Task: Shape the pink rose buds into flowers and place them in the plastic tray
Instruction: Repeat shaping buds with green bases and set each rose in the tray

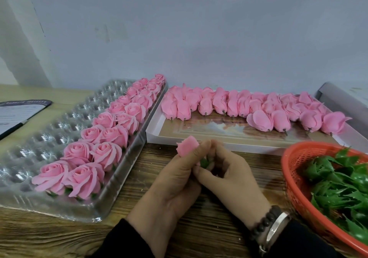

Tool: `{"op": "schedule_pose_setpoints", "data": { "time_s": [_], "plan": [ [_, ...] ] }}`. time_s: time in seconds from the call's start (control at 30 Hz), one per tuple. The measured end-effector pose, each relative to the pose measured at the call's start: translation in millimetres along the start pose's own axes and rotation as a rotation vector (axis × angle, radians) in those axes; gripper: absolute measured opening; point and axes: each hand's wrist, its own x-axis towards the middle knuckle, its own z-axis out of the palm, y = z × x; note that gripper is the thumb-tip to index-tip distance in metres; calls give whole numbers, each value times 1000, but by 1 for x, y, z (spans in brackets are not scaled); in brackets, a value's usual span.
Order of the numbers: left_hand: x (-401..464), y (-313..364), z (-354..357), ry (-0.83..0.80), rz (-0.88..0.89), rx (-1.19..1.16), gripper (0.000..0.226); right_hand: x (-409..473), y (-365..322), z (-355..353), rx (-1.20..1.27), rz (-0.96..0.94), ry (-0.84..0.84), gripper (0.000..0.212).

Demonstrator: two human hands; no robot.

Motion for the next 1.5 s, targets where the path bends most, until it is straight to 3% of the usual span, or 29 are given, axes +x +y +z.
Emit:
{"op": "schedule_pose_setpoints", "data": {
  "time_s": [0.1,0.23,0.4,0.57,0.67,0.77,0.83,1.0,1.1,1.27,1.5],
  "plan": [
    [2,-1,-2,40,15,-14,52,0,1,1,38,9,-27,25],
    [2,-4,-2,54,82,1,15,-1,4,4,35,26,51,39],
    [3,-5,-5,20,68,61,27,-1,3,3,-90,-11,75,27],
    [4,-2,-6,-10,46,127,60,-1,-3,-9,235,22,-104,11],
    [2,-1,-6,17,87,131,51,-1,-4,-7,215,31,-142,17],
    [3,-4,-5,25,119,130,34,-1,0,0,79,56,-51,33],
    [3,-4,-4,-2,132,157,33,-1,-1,0,35,42,-24,32],
    [3,-2,-5,-40,139,216,37,-1,-5,-10,225,70,-183,28],
    [3,-3,-6,33,256,369,31,0,-7,-8,176,57,-164,35],
    [4,0,-6,156,511,720,11,-1,-5,-11,171,-80,77,43],
    [1,-3,-3,106,544,1070,23,-1,-3,-13,-210,-288,32,49]
  ]
}}
